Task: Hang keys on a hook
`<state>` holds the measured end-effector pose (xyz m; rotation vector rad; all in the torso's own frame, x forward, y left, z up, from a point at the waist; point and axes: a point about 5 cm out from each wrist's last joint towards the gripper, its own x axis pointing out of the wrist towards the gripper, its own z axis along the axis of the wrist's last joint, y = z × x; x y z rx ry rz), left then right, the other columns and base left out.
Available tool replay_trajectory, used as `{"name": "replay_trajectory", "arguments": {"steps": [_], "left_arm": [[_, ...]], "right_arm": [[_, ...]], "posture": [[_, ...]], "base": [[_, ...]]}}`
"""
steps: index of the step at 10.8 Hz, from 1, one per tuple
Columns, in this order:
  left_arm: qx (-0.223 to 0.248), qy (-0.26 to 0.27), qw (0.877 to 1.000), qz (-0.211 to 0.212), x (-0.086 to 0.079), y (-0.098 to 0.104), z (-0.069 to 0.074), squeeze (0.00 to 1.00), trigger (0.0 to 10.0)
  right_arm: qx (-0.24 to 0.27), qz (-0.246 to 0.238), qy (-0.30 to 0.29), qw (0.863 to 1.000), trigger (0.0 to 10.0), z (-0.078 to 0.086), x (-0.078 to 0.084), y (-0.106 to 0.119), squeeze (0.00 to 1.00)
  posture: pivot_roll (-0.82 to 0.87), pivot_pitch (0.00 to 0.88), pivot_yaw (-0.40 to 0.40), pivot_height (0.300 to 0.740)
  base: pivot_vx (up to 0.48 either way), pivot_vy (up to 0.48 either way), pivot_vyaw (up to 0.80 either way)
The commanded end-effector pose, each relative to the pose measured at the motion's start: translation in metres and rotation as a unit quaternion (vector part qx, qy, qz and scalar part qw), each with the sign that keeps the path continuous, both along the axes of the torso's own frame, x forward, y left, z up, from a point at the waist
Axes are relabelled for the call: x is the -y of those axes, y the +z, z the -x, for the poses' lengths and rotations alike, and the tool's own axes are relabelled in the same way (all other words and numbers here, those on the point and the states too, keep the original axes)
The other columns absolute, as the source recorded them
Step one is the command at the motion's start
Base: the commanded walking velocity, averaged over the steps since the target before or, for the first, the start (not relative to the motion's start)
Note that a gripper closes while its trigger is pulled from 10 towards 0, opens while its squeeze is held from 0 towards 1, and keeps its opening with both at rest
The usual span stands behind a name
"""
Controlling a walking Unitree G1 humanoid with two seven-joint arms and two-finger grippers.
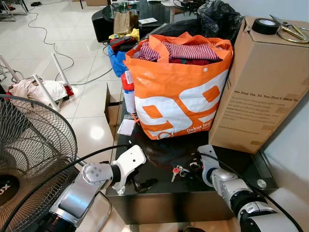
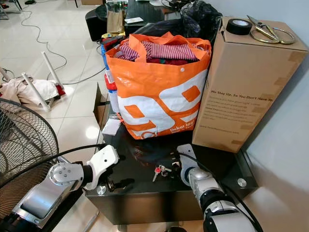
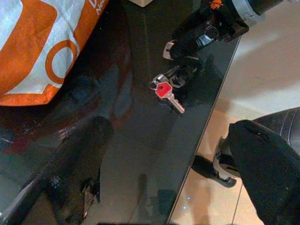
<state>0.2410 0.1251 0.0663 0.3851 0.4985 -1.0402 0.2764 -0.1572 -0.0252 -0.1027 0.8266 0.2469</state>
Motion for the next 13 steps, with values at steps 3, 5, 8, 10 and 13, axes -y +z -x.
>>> {"name": "replay_trajectory", "arguments": {"steps": [3,5,8,10,13], "left_arm": [[0.006,-0.005,1.0,-0.013,-0.002,0.004,-0.005,0.09,10.0],[0.008,-0.005,1.0,-0.014,-0.002,0.004,-0.006,0.09,10.0],[0.02,-0.002,1.0,-0.012,-0.002,0.006,-0.01,0.09,10.0],[0.025,0.005,1.0,-0.006,-0.002,0.009,-0.015,0.09,10.0],[0.035,0.005,0.999,-0.008,-0.003,0.013,-0.024,0.08,10.0]], "right_arm": [[-0.016,-0.002,-0.004,1.0,0.0,0.005,-0.002,-0.005,0.0],[-0.016,0.0,-0.007,1.0,0.0,0.007,0.001,-0.007,0.0],[0.002,-0.002,-0.012,1.0,0.0,0.002,0.008,-0.001,0.0],[0.022,-0.009,-0.015,1.0,0.0,-0.004,0.013,0.005,0.0],[0.044,-0.028,-0.01,0.999,0.0,-0.009,0.01,0.012,0.0]], "posture": [[-0.13,0.0,0.04,0.74],[-0.13,0.0,0.041,0.74],[-0.13,0.0,0.052,0.74],[-0.14,0.0,0.076,0.74],[-0.15,0.0,0.099,0.74]], "base": [[0.0,0.0,0.0],[0.0,0.0,0.0],[0.0,0.0,0.0],[0.0,0.0,0.0],[0.0,0.0,0.0]]}}
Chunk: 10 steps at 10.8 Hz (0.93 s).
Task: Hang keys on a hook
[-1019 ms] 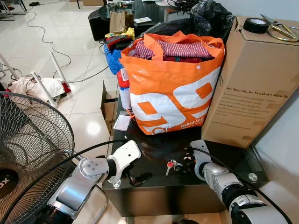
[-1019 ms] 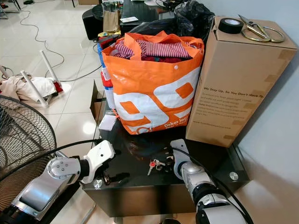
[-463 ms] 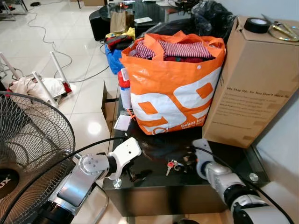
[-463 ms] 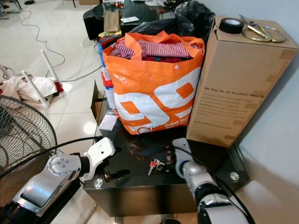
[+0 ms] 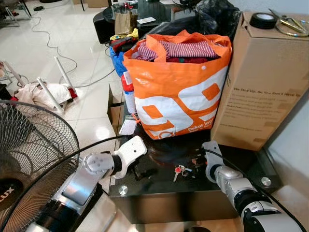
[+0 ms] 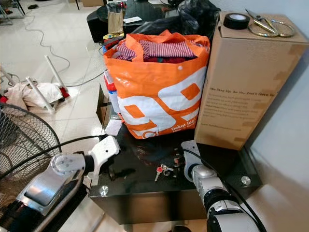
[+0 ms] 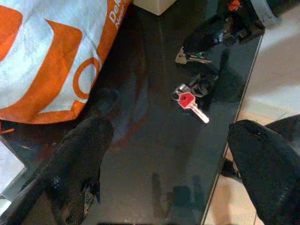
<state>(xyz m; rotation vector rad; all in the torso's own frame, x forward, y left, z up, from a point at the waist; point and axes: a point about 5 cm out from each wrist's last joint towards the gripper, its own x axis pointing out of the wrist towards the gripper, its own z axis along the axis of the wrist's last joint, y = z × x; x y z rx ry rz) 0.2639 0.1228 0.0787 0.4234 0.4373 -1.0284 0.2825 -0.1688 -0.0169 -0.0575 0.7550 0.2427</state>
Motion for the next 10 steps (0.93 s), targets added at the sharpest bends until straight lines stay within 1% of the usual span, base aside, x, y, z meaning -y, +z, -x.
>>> {"name": "replay_trajectory", "arguments": {"steps": [1,3,6,7,8,9,10], "left_arm": [[0.003,0.007,1.0,-0.007,-0.004,0.001,-0.003,0.09,10.0],[0.005,0.006,1.0,-0.007,-0.003,0.0,-0.007,0.09,10.0],[0.002,0.003,1.0,-0.009,-0.003,-0.002,-0.005,0.08,10.0],[-0.004,0.009,1.0,-0.015,-0.005,-0.006,-0.005,0.08,10.0],[-0.006,0.01,1.0,-0.013,-0.003,-0.008,-0.004,0.08,10.0],[-0.006,0.009,1.0,-0.012,-0.002,-0.008,-0.004,0.09,10.0],[-0.006,0.007,1.0,-0.009,0.0,-0.009,-0.002,0.08,10.0]], "right_arm": [[0.012,-0.01,0.003,1.0,0.0,-0.002,-0.002,0.003,0.0],[0.015,-0.019,0.007,1.0,0.0,0.0,0.0,0.003,0.0],[0.032,-0.027,0.0,0.999,0.0,0.0,0.007,0.007,0.0],[0.058,-0.017,-0.017,0.998,0.0,0.0,0.012,0.01,0.0],[0.1,-0.01,-0.026,0.995,0.0,-0.001,0.016,0.017,0.0],[0.118,-0.013,-0.028,0.993,0.0,0.0,0.017,0.021,0.0],[0.162,-0.023,-0.012,0.986,0.0,0.005,0.017,0.034,0.0]], "posture": [[-0.15,0.0,0.103,0.74],[-0.16,0.0,0.105,0.74],[-0.17,0.0,0.108,0.74],[-0.17,0.0,0.113,0.74],[-0.19,0.0,0.118,0.74],[-0.19,0.0,0.118,0.74],[-0.2,0.0,0.114,0.74]], "base": [[0.0,0.0,0.0],[0.0,0.0,0.0],[0.0,0.0,0.0],[0.0,0.0,0.0],[0.0,0.0,0.0],[0.0,0.0,0.0],[0.0,0.0,0.0]]}}
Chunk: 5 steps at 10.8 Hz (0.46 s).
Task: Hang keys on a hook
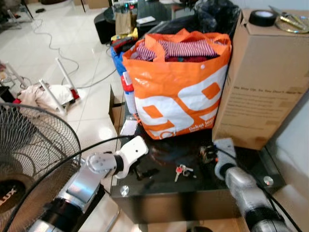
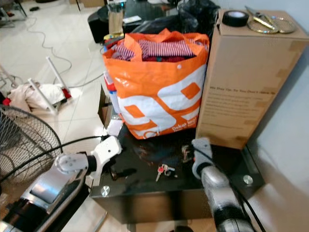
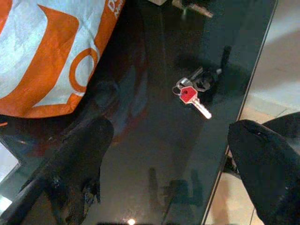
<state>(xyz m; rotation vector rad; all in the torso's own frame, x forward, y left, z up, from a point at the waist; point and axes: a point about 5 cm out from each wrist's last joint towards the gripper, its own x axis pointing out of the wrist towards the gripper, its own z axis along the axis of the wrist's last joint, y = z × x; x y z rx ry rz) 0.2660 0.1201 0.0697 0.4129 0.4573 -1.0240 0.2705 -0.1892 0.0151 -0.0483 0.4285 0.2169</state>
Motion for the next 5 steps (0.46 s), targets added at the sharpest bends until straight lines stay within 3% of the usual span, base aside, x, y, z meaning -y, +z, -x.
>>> {"name": "replay_trajectory", "arguments": {"steps": [1,3,4,5], "left_arm": [[0.004,0.003,1.0,-0.004,-0.002,0.0,0.0,0.08,10.0],[0.027,0.019,0.999,0.01,-0.001,0.004,-0.002,0.09,10.0],[0.054,0.044,0.997,0.026,-0.003,0.012,-0.005,0.09,10.0],[0.075,0.076,0.993,0.042,-0.008,0.02,-0.007,0.08,10.0]], "right_arm": [[0.029,-0.007,0.021,0.999,0.0,-0.002,-0.004,0.014,0.0],[0.09,-0.033,0.039,0.995,0.0,0.005,-0.006,0.046,0.0],[0.111,-0.075,0.038,0.99,0.0,0.012,-0.009,0.065,0.0],[0.122,-0.062,0.045,0.99,0.0,0.018,-0.008,0.074,0.0]], "posture": [[-0.21,0.0,0.11,0.74],[-0.2,0.0,0.103,0.74],[-0.2,0.0,0.103,0.74],[-0.19,0.0,0.103,0.74]], "base": [[0.0,0.0,0.0],[0.0,0.0,0.0],[0.0,0.0,0.0],[0.0,0.0,0.0]]}}
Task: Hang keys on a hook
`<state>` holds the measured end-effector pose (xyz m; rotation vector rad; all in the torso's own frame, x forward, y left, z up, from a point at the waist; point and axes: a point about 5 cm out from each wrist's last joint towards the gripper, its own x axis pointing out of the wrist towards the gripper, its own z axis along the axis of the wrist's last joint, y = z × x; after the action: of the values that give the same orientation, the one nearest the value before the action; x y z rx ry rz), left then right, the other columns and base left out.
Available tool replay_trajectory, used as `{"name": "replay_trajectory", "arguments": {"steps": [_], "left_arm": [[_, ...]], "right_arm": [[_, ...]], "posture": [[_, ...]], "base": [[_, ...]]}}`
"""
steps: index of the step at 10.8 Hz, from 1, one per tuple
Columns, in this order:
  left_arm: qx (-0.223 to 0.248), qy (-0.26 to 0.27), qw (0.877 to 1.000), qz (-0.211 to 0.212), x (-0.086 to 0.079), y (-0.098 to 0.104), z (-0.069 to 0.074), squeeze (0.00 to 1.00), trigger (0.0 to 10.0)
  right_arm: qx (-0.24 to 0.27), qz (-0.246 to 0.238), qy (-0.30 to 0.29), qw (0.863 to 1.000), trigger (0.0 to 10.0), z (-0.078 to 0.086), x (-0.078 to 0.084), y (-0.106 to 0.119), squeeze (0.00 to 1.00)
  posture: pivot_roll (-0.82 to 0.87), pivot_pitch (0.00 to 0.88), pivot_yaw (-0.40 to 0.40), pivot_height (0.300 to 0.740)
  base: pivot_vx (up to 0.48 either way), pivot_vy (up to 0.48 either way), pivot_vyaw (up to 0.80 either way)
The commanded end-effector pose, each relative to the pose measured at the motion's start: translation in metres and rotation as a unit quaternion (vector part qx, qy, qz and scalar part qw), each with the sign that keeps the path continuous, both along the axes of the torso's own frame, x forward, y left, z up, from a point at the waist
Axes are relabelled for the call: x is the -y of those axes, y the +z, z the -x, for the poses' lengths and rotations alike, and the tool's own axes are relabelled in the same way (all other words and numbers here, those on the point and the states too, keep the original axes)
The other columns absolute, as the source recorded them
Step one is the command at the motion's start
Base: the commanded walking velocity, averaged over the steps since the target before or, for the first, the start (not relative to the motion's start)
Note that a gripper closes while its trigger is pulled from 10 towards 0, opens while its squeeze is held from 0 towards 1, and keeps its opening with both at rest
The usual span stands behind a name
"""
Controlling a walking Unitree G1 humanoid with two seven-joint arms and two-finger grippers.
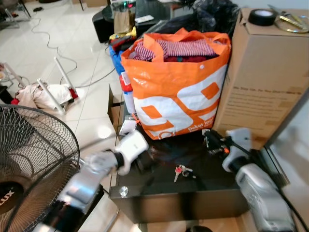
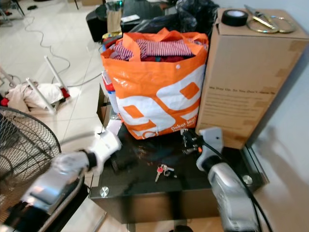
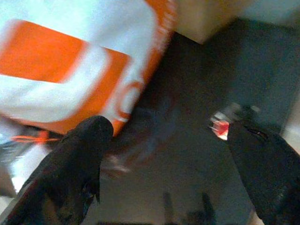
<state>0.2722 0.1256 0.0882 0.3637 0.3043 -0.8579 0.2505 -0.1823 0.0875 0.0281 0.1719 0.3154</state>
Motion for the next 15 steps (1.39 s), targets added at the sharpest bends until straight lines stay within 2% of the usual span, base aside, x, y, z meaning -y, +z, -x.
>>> {"name": "replay_trajectory", "arguments": {"steps": [1,3,5,9,11,15], "left_arm": [[0.027,0.043,0.999,0.015,-0.008,0.011,-0.003,0.08,10.0],[0.057,0.087,0.994,0.041,-0.012,0.023,-0.005,0.08,10.0],[0.071,0.107,0.99,0.052,-0.013,0.03,-0.007,0.08,10.0],[0.068,0.11,0.991,0.044,-0.016,0.031,-0.005,0.08,10.0],[0.067,0.106,0.991,0.044,-0.015,0.032,-0.006,0.08,10.0],[0.063,0.104,0.992,0.044,-0.015,0.031,-0.004,0.09,10.0]], "right_arm": [[0.016,-0.029,-0.008,0.999,0.0,0.002,-0.001,0.014,0.0],[0.034,-0.149,-0.002,0.988,0.0,0.002,-0.011,0.036,0.0],[0.049,-0.23,0.02,0.972,0.0,-0.001,-0.019,0.051,0.0],[0.048,-0.274,0.064,0.958,0.0,-0.004,-0.027,0.061,0.0],[0.073,-0.314,0.078,0.943,0.0,-0.003,-0.027,0.075,0.0],[0.083,-0.335,0.119,0.931,0.0,0.004,-0.03,0.085,0.0]], "posture": [[-0.17,0.0,0.094,0.74],[-0.14,0.0,0.09,0.74],[-0.12,0.0,0.08,0.74],[-0.09,0.0,0.065,0.74],[-0.11,0.0,0.076,0.74],[-0.1,0.0,0.071,0.74]], "base": [[0.0,0.0,0.0],[0.0,0.0,0.0],[0.0,0.0,0.0],[0.0,0.0,0.0],[0.0,0.0,0.0],[0.0,0.0,0.0]]}}
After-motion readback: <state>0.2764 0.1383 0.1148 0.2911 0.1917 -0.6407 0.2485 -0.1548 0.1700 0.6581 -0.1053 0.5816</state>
